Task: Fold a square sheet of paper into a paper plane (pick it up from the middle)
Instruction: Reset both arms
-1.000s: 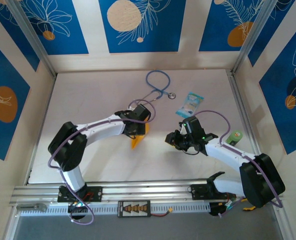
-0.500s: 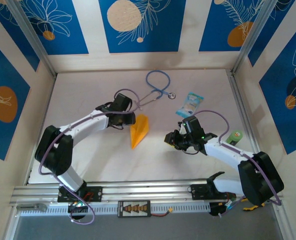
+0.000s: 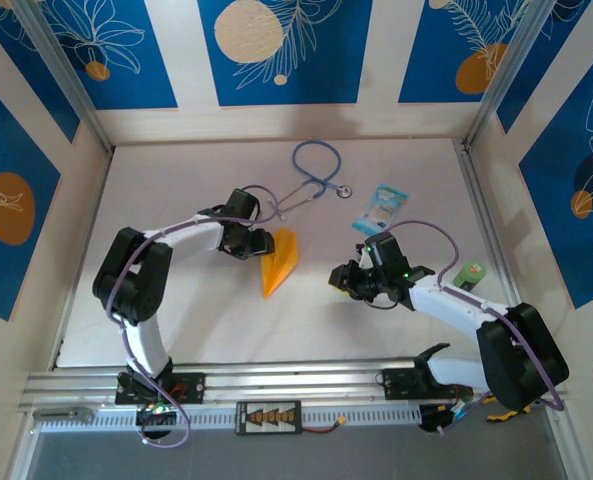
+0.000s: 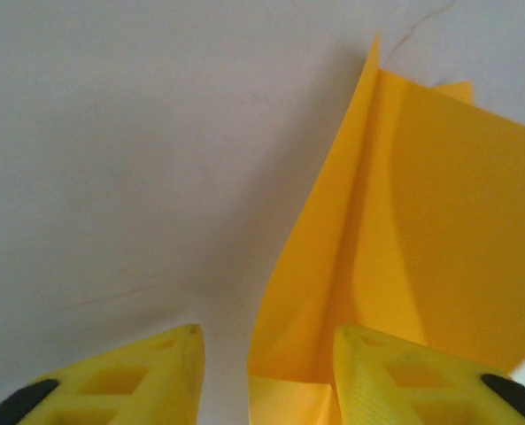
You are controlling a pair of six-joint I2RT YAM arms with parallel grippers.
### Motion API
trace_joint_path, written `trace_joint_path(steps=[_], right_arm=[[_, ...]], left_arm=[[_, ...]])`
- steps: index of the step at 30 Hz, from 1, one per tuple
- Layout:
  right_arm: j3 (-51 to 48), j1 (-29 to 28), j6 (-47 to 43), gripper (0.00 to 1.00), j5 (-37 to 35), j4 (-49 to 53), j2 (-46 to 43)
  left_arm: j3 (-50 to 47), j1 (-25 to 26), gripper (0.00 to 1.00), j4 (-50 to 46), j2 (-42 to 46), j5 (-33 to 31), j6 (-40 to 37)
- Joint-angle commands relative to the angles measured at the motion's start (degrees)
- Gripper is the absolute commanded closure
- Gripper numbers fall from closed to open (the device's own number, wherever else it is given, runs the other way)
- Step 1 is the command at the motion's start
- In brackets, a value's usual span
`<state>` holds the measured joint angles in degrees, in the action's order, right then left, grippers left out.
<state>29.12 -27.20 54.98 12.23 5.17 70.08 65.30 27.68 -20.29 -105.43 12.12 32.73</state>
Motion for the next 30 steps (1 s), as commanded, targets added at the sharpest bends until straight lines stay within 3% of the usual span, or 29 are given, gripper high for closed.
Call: trace_joint_path(steps=[1,5,12,30], right_arm=[[1.2,-0.3,0.0,0.71,1.3,0.1,0.5],[1.2,-0.2,-0.1,0.71,1.0,0.4,0.3],[1.3,0.3,-0.8,0.71,0.6,1.0,0.1],[0.8,2.9,-1.7,0.71,0.7,2.1,-0.8]], left_arm=[[0.9,-0.7,0.64,-0.1,-1.7,1.9,-0.6],[-1.1,-0.7,0.77,1.6,-0.2,1.1,0.7],[-6.9,-0.6,0.9,7.3,3.9,-0.1,5.7],[-13.2,-0.6,0.92,10.5,9.6,-4.2,13.2]])
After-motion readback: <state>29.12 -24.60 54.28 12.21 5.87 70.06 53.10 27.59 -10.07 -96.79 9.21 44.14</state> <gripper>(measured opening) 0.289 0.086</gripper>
